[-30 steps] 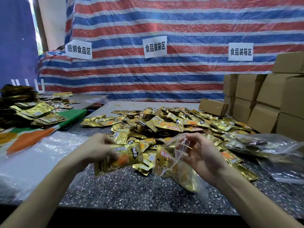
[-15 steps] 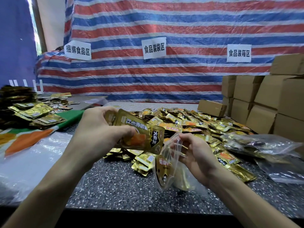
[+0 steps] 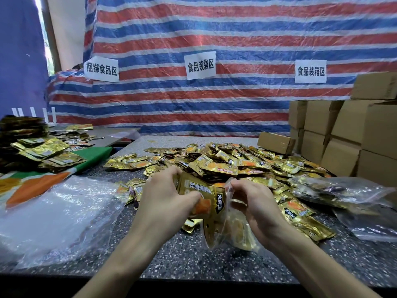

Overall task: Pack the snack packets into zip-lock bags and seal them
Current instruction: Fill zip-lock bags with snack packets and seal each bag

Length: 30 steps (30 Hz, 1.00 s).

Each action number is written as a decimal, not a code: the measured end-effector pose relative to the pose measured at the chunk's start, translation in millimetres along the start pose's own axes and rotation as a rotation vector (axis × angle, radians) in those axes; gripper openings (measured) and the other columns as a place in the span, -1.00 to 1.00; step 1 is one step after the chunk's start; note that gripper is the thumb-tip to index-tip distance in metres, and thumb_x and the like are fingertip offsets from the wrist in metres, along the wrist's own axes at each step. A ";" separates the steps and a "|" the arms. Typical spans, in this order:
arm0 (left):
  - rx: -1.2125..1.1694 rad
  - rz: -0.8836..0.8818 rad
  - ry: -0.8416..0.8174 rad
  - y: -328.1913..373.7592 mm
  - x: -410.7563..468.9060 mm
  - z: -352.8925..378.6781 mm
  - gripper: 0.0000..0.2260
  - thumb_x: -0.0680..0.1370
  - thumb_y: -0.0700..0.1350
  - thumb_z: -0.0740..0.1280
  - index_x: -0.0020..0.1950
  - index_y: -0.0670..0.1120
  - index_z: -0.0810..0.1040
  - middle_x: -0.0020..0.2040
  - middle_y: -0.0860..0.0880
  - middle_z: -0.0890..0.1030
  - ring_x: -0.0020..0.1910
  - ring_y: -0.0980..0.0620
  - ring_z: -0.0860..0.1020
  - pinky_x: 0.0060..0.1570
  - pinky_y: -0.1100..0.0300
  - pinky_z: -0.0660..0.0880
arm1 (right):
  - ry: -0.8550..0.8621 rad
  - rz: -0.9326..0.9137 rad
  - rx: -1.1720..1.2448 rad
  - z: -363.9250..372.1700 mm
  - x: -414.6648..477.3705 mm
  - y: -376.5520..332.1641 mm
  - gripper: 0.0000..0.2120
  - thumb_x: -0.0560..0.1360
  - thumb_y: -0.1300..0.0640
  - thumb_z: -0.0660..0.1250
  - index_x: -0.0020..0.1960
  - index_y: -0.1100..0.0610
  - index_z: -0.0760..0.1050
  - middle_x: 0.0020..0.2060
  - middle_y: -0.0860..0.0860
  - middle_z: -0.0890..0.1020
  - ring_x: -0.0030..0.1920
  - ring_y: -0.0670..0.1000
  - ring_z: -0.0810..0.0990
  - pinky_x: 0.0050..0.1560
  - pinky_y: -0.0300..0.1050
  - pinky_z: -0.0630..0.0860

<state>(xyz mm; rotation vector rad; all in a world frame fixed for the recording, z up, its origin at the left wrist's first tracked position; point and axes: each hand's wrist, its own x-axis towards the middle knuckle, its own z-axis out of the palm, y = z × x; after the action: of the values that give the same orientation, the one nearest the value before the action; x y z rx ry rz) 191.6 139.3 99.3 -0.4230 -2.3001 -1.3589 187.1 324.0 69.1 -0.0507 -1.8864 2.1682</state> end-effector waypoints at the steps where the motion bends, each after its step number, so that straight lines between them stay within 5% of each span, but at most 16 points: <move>1: -0.005 -0.013 -0.017 0.0 0.8 1.2 -0.84 0.34 -0.18 0.55 -0.23 -0.04 0.58 -0.40 0.01 0.61 -0.46 0.19 0.48 -0.44 0.20 0.46 | 0.019 -0.001 -0.024 -0.6 0.2 -1.1 -0.78 0.56 0.15 0.32 -0.19 0.20 0.65 -0.22 0.21 0.64 -0.14 0.10 0.54 -0.01 0.07 0.44; 8: -0.016 -0.034 -0.061 -4.8 0.9 22.5 -0.84 0.32 -0.15 0.55 -0.24 -0.03 0.58 -0.41 0.08 0.60 -0.45 0.20 0.49 -0.45 0.29 0.43 | 0.046 -0.029 -0.068 5.0 0.6 -6.8 -0.77 0.53 0.15 0.37 -0.30 0.13 0.62 -0.30 -0.02 0.66 -0.21 0.00 0.55 -0.13 -0.06 0.44; 11: -0.049 -0.043 -0.095 -9.2 2.2 38.5 -0.84 0.41 -0.12 0.52 -0.27 -0.10 0.57 -0.37 0.02 0.60 -0.41 0.13 0.49 -0.30 0.06 0.53 | -0.017 -0.027 -0.032 11.5 -2.3 -6.2 -0.81 0.52 0.17 0.37 -0.24 0.17 0.66 -0.29 0.02 0.65 -0.24 -0.01 0.57 -0.16 -0.08 0.48; 13: -0.055 -0.005 -0.096 -15.8 1.1 48.7 -0.77 0.46 0.02 0.51 -0.31 -0.04 0.57 -0.28 -0.01 0.61 -0.27 0.04 0.50 -0.23 -0.03 0.52 | -0.042 -0.013 0.071 13.2 -4.2 -6.9 -0.84 0.53 0.22 0.35 -0.13 0.29 0.66 -0.25 0.13 0.67 -0.26 0.02 0.63 -0.24 -0.13 0.56; 15: 0.095 0.023 -0.038 -21.6 1.3 52.0 -0.84 0.42 0.22 0.46 -0.13 0.19 0.60 -0.04 0.07 0.50 0.00 0.07 0.40 -0.04 0.09 0.43 | -0.069 0.005 0.179 12.5 -6.1 -7.8 -0.83 0.55 0.27 0.32 -0.09 0.36 0.62 -0.24 0.17 0.69 -0.27 0.02 0.67 -0.29 -0.15 0.60; 18: 0.006 -0.145 -0.092 -31.2 5.4 43.5 -0.37 0.36 0.40 0.35 0.32 0.11 0.41 0.15 0.08 0.42 0.09 0.14 0.42 -0.02 0.26 0.44 | -0.057 0.024 0.289 7.5 -7.7 -9.2 -0.84 0.58 0.27 0.28 -0.07 0.32 0.60 -0.28 0.14 0.66 -0.23 0.04 0.65 -0.14 -0.03 0.63; 21: -0.255 -0.357 -0.286 -40.5 3.1 29.9 -0.22 0.20 0.61 0.28 0.15 0.05 0.45 0.05 0.12 0.54 -0.01 0.15 0.58 -0.13 0.19 0.59 | -0.007 0.066 0.421 1.8 -4.9 -11.9 -0.77 0.60 0.25 0.24 0.09 0.40 0.57 -0.22 0.17 0.64 -0.15 0.06 0.61 0.18 0.10 0.56; 26: -0.378 -0.361 -0.518 -58.5 -6.8 24.9 -0.51 0.25 0.14 0.64 0.02 -0.10 0.64 -0.05 -0.08 0.73 -0.15 0.01 0.68 0.04 -0.09 0.63 | 0.010 0.133 0.586 0.5 -4.8 -8.8 -0.87 0.57 0.31 0.26 -0.03 0.39 0.53 -0.15 0.25 0.62 -0.11 0.11 0.65 0.19 0.03 0.60; 30: -0.382 -0.285 -0.383 -62.4 1.6 26.3 -0.92 0.45 -0.14 0.49 -0.13 -0.14 0.72 -0.11 -0.13 0.73 -0.14 -0.09 0.70 -0.02 -0.06 0.65 | -0.062 0.114 0.525 -5.3 -3.6 -11.2 -0.75 0.34 0.30 0.39 -0.01 0.37 0.51 -0.15 0.24 0.64 -0.13 0.13 0.66 -0.01 -0.03 0.67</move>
<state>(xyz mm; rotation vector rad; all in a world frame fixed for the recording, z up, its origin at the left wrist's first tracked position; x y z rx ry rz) 155.7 133.0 42.3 -0.5256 -2.4682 -2.0264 193.6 329.8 78.7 0.0120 -1.3110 2.6982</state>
